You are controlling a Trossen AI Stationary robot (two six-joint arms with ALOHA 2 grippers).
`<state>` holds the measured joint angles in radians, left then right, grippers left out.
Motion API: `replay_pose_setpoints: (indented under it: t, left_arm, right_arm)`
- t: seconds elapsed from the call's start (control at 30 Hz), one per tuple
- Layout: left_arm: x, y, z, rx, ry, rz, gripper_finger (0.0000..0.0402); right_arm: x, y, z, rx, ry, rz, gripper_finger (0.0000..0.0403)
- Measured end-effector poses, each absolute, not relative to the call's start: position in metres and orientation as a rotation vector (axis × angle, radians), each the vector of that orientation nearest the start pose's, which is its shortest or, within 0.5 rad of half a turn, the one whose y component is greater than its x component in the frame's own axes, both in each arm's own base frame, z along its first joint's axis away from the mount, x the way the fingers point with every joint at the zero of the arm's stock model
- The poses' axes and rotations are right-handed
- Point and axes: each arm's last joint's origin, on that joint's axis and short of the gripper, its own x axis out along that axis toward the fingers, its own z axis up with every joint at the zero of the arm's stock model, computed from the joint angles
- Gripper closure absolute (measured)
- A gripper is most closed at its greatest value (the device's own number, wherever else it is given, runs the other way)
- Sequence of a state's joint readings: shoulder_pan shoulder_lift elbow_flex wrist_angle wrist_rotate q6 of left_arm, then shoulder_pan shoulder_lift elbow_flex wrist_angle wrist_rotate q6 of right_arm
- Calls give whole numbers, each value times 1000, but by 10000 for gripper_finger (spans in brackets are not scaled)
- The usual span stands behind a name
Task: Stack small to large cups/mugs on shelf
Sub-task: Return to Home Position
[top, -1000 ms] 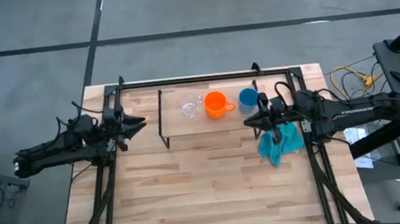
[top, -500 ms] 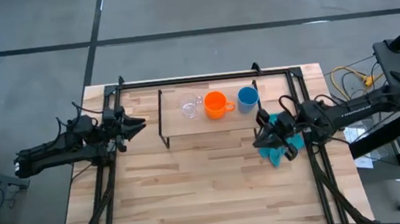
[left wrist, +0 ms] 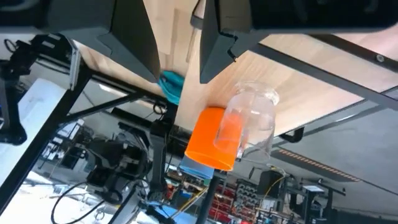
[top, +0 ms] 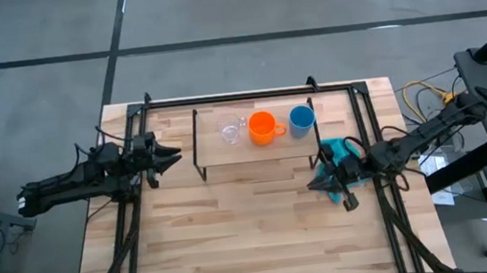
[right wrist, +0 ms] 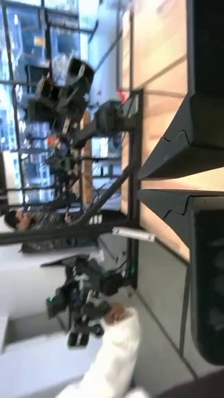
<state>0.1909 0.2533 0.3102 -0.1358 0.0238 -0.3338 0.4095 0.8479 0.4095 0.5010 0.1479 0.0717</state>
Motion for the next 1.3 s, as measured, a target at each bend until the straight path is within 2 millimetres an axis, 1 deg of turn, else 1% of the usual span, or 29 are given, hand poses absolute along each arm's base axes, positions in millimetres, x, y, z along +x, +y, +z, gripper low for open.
replay_pose_setpoints:
  t: [0.17,0.27,0.4,0.57,0.73,0.9,1.03,1.1,1.23,1.3]
  left_arm:
    - [103,19,219,-344,61,180,301]
    - [106,20,210,-364,38,177,301]
    - [108,20,203,-363,4,170,301]
    - [109,20,193,-360,1,169,301]
    - [110,20,184,-363,22,172,301]
    - [110,20,177,-359,41,176,301]
    - [110,20,166,-366,54,178,301]
    - [110,20,165,-364,42,176,301]
    - [110,21,166,-298,14,170,301]
    - [110,21,165,-254,15,169,301]
  right_arm:
    - [174,70,238,118,0,246,374]
    - [170,68,226,141,-36,249,374]
    - [163,65,212,143,-125,253,374]
    - [157,63,196,186,-94,254,374]
    - [154,62,189,199,-72,253,374]
    - [153,60,183,170,-56,241,374]
    - [149,59,175,160,-31,225,374]
    - [147,58,169,154,-11,224,374]
    - [143,56,159,132,21,221,374]
    - [143,56,158,101,20,221,374]
